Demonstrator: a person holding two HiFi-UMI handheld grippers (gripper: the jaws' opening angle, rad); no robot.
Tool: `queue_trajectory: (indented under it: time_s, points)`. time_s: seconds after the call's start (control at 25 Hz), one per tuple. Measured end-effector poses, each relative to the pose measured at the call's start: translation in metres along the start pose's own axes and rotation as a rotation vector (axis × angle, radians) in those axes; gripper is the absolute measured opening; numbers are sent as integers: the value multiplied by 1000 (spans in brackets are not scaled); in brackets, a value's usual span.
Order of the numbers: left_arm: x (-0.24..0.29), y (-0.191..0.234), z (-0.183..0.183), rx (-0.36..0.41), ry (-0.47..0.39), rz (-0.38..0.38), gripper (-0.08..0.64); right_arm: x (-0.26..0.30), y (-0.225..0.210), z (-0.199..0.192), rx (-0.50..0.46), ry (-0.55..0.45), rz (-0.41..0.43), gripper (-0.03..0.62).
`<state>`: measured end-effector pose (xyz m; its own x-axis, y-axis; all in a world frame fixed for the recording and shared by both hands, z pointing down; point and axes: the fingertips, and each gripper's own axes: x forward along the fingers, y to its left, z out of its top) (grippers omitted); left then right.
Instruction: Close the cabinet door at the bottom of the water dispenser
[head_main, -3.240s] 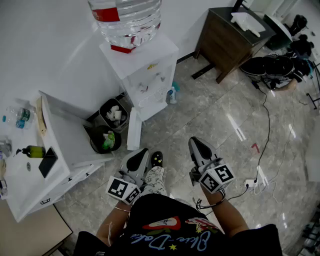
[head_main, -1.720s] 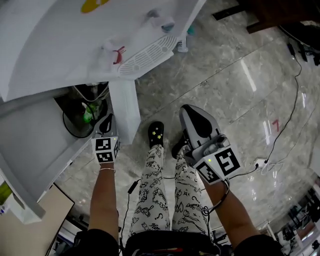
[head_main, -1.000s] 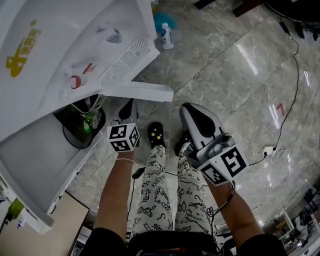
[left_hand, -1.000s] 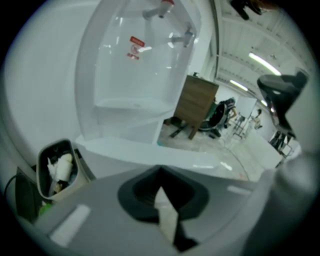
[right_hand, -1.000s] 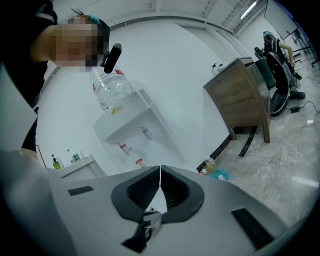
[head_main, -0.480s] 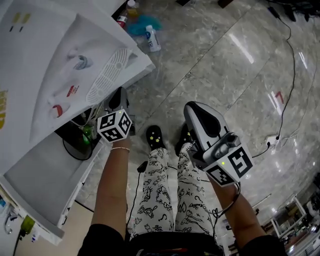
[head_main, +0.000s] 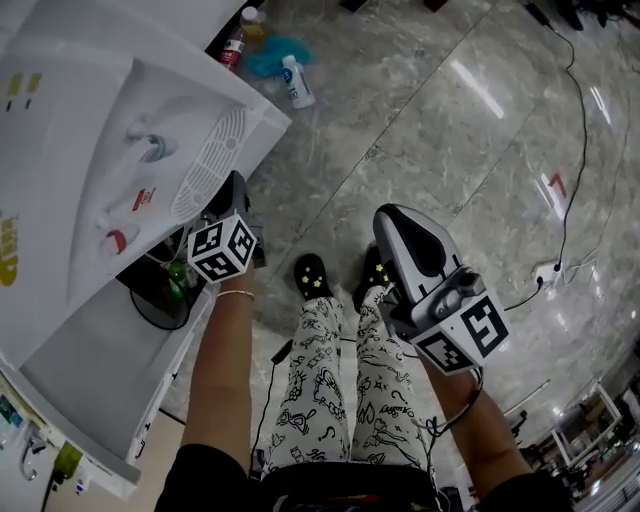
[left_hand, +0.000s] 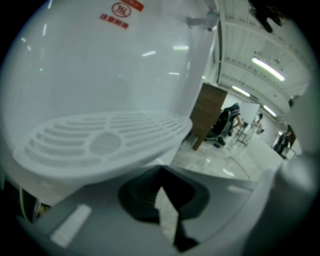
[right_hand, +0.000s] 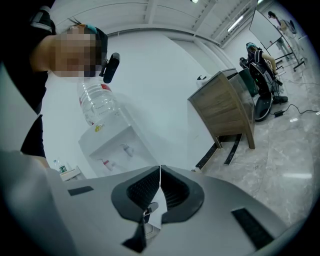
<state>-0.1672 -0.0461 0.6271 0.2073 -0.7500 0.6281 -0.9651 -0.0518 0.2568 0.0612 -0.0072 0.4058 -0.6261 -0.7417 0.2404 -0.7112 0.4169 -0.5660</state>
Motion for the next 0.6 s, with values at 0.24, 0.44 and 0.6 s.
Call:
queue_trajectory:
  time_s: [0.24, 0.44, 0.6]
  points:
    - [-28, -35, 9, 52, 12, -93, -2, -3, 15, 26, -32, -18, 22, 17]
    - [-90, -96, 51, 90, -75, -191, -3, -21, 39, 59, -86, -46, 63, 17]
    - [-172, -159, 106, 176, -130, -296, -2, -45, 73, 82, -137, 5, 81, 17]
